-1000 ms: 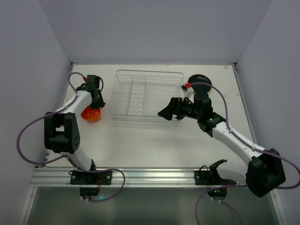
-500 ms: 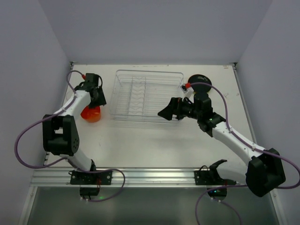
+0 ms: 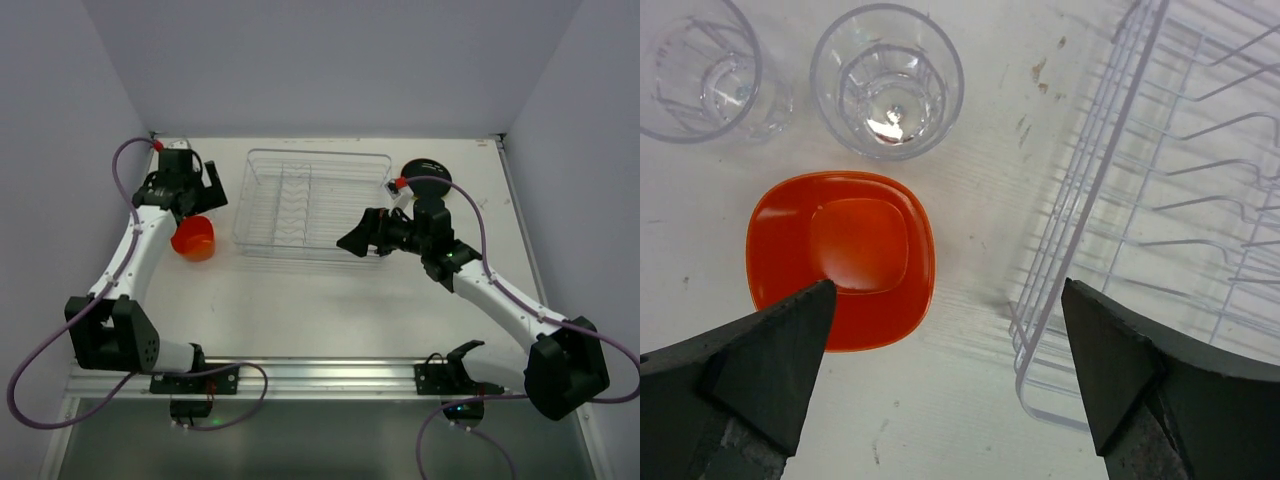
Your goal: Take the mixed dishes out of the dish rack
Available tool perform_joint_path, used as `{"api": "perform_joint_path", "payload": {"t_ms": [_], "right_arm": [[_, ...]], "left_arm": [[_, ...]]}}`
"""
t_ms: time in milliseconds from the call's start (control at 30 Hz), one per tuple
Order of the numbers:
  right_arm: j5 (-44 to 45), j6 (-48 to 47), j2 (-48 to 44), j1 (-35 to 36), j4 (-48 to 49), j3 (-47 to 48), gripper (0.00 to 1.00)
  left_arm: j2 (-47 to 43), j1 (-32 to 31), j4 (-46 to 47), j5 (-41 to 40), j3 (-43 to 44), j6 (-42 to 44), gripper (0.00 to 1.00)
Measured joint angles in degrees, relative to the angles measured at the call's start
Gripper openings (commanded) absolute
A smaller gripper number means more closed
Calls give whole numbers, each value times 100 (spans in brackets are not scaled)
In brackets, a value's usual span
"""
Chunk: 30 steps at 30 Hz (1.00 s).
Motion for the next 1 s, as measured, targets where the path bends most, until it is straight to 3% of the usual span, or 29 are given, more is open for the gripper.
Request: {"api": "perform_joint_path", "payload": {"t_ms": [267,533,1000], "right_arm": [[55,-9,-385,0,-149,0,99],[332,-63,-1047,0,-192,0,99],[1740,-308,-3158,0,-57,-1130,99]], "left_arm": [[-1008,4,157,474,-199,11,100],[-2914,-153,1145,1075,-1464,-20,100],[-4085,-229,2347,2031,-3032,-188,100]]}}
